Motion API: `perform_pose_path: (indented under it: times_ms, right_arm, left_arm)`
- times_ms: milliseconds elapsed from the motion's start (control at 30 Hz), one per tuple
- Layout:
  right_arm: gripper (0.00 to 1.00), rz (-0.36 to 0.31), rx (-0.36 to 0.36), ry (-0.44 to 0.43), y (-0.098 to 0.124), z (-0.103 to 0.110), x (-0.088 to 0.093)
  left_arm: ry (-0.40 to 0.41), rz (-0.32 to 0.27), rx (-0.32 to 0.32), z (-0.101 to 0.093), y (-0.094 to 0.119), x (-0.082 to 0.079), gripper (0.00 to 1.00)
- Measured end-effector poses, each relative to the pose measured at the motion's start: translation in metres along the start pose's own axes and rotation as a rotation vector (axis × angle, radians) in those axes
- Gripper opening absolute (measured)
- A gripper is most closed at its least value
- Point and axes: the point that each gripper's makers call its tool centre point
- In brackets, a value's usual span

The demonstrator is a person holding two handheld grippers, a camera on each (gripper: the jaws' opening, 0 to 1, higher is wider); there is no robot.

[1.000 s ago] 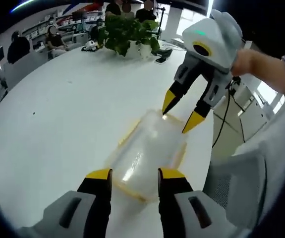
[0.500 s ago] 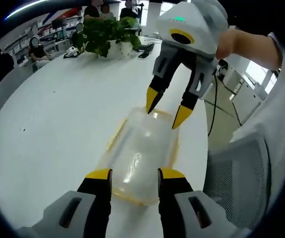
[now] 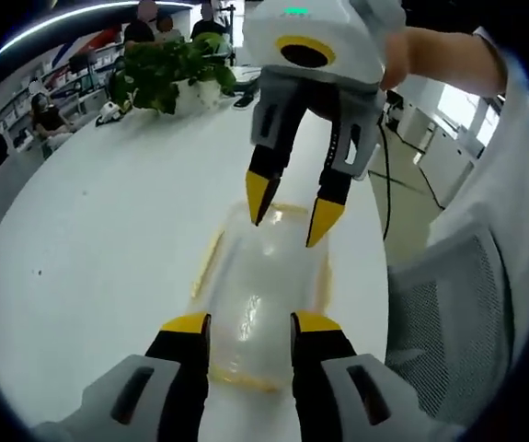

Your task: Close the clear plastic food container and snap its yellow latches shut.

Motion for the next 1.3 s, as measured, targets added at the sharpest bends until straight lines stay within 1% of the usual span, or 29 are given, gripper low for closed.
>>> perform_pose_path:
  times_ms: [67,267,400,500,600,800,900,1067,1300]
  right_arm:
    - [0.27,-0.001,-0.003,0.006,-0.001,0.0,-0.002]
    - [0.27,-0.014,-0.013,0.015,-0.005,0.001,-0.008]
    - [0.26,-0.02,-0.014,0.018,-0.007,0.0,-0.012]
    - [0.26,-0.025,-0.014,0.027,-0.008,0.0,-0.015]
    - [0.26,-0.028,-0.013,0.032,-0.009,-0.001,-0.018]
    - [0.26,-0.035,-0.015,0.039,-0.01,-0.002,-0.019]
    - [0.26,-0.038,-0.01,0.04,-0.01,-0.004,-0.021]
    - [0.26,-0.054,-0.005,0.048,-0.01,-0.008,-0.028]
    - [0.26,-0.053,-0.002,0.053,-0.011,-0.011,-0.031]
  left_arm:
    - [-0.007,0.003,0.003,0.0,-0.001,0.0,0.33]
    - [-0.038,-0.017,0.012,-0.004,-0.005,-0.005,0.33]
    - [-0.035,-0.027,0.016,-0.006,-0.008,-0.006,0.33]
    - [-0.061,-0.039,0.019,-0.008,-0.009,-0.01,0.33]
    - [-0.068,-0.048,0.024,-0.009,-0.01,-0.013,0.33]
    - [-0.065,-0.052,0.024,-0.01,-0.012,-0.015,0.32]
    - [-0.065,-0.049,0.028,-0.013,-0.014,-0.015,0.32]
    - [-0.053,-0.051,0.03,-0.016,-0.017,-0.016,0.32]
    - [-0.045,-0.051,0.032,-0.024,-0.019,-0.017,0.32]
Point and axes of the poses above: the point that each gripper's makers call its tool centre point, and the gripper's own axes: y roughly backward along the fingers, z roughly to its left, x roughly out of its underside, and after that the axes turned 2 degrees about -x, right-handed
